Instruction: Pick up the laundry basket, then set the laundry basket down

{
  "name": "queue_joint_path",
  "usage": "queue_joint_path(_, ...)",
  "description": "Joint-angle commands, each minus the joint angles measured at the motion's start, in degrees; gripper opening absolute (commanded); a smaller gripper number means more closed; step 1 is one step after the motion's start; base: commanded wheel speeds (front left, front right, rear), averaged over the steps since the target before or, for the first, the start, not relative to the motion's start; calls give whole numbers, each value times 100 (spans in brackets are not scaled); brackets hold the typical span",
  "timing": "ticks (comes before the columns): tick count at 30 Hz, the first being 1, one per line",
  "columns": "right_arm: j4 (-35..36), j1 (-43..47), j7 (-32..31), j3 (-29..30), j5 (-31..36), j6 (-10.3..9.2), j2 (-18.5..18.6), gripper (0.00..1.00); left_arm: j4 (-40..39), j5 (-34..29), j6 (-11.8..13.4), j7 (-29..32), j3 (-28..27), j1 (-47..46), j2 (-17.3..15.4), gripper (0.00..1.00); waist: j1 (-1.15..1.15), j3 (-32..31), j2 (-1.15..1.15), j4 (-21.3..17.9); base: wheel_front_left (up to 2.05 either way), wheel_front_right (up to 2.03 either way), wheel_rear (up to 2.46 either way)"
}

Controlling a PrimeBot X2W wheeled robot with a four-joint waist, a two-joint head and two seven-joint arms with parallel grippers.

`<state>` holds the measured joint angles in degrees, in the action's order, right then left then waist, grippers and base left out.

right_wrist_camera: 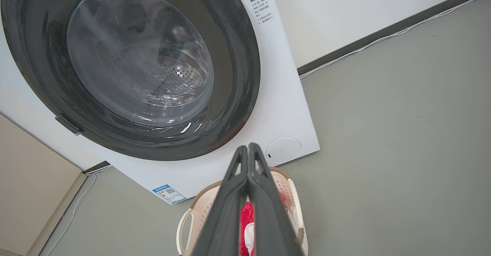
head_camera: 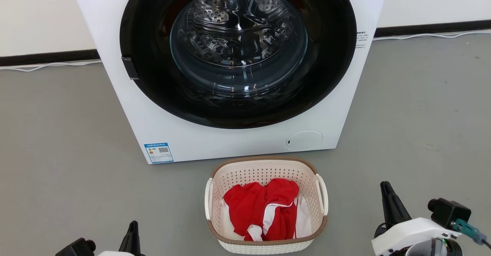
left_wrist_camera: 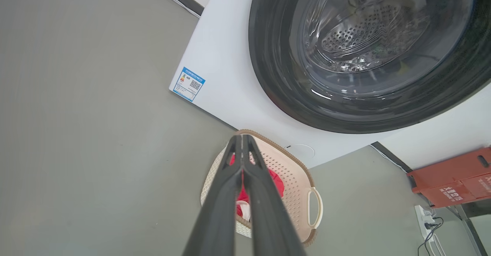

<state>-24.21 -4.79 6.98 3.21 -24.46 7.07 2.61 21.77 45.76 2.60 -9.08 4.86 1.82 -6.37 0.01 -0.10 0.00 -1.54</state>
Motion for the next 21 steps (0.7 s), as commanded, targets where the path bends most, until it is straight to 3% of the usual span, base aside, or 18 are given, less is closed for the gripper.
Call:
queue_joint_path(1, 210, -169, -59, -10, -211, 12, 21, 0, -181, 136, -61, 23, -112, -292, -38, 0, -1, 1, 0, 3, 0, 0, 0)
queue_joint_path(21, 388, -163, -342, 65, -1650, 19, 22, 0, -310, 1124, -269, 361, -338, -403, 47, 0, -1, 6, 0, 36, 0, 0, 0)
